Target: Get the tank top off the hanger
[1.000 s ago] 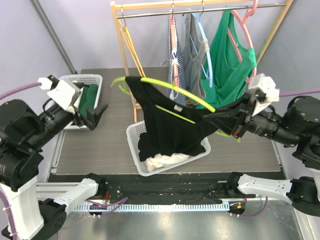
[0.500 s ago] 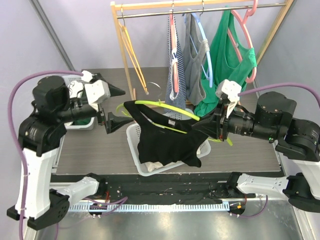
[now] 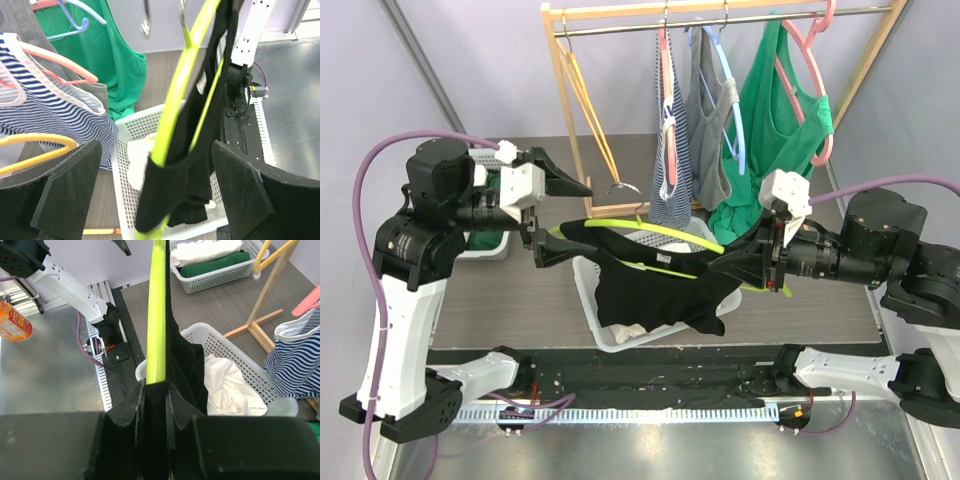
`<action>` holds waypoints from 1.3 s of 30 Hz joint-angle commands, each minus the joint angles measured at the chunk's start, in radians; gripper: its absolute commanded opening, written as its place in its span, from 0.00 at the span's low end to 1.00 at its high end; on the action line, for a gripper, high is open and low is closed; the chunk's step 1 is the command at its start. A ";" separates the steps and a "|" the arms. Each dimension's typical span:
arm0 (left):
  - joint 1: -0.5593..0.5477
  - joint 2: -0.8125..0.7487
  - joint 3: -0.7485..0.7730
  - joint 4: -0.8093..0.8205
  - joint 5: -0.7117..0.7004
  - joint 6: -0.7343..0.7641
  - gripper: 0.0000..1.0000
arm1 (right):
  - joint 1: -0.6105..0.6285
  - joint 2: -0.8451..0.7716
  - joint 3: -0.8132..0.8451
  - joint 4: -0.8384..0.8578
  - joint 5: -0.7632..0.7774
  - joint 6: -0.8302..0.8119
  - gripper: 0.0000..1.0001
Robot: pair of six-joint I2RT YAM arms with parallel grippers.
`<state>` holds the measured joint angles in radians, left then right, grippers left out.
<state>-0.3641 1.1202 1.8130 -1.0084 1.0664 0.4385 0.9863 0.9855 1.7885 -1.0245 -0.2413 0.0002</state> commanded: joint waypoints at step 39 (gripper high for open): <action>-0.003 0.041 -0.011 0.195 -0.100 -0.012 0.00 | 0.005 -0.065 -0.222 0.397 0.592 -0.035 0.49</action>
<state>-0.3637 1.1564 1.7641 -0.9470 1.0283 0.4374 0.9920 0.9047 1.5990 -0.8177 0.0643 -0.0475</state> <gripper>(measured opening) 0.155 0.321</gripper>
